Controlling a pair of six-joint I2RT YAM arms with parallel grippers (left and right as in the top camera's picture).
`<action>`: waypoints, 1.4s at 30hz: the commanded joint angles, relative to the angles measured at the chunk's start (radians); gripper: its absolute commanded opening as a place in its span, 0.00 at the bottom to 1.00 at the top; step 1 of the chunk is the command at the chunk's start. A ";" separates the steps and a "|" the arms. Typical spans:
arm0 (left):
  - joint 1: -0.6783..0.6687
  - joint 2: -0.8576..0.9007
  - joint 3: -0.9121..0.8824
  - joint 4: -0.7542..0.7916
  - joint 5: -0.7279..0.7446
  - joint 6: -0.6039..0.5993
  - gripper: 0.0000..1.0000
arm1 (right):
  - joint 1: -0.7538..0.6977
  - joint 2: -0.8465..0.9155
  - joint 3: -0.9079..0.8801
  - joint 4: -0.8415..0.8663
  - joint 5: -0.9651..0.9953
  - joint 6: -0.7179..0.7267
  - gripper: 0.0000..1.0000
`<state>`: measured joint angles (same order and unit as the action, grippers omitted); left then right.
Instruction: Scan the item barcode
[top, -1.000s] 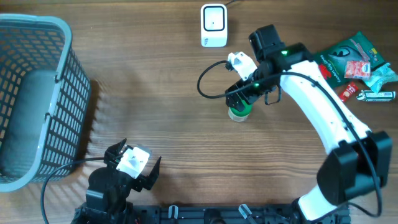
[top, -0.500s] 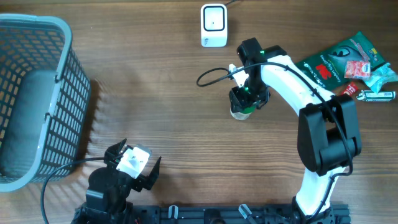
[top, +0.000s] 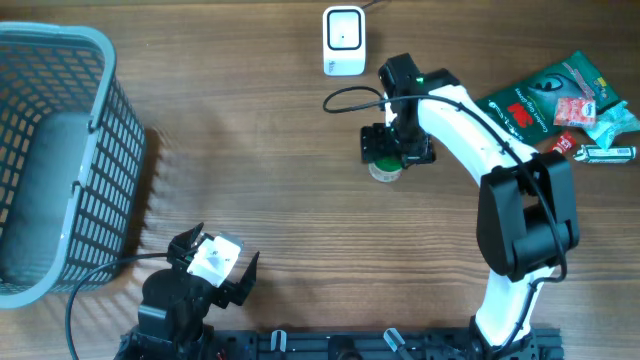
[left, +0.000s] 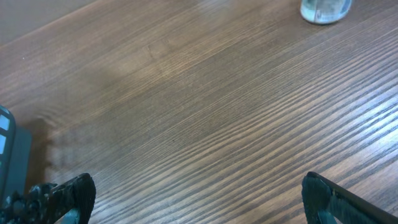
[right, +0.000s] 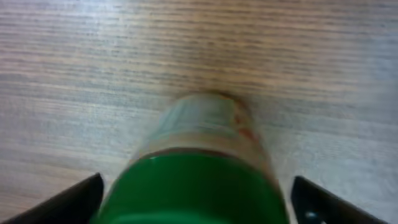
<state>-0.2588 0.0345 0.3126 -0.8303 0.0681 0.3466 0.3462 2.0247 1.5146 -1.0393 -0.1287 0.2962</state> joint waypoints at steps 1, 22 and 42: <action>0.006 -0.005 -0.004 0.002 0.001 0.013 1.00 | 0.004 0.006 0.147 -0.095 0.053 0.030 1.00; 0.006 -0.005 -0.004 0.002 0.001 0.013 1.00 | 0.006 0.005 0.352 -0.397 -0.013 0.705 1.00; 0.006 -0.005 -0.004 0.002 0.001 0.013 1.00 | 0.004 0.095 -0.042 0.064 0.066 0.724 0.87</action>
<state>-0.2588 0.0345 0.3126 -0.8307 0.0681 0.3470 0.3481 2.0720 1.4803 -0.9882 -0.0998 1.0080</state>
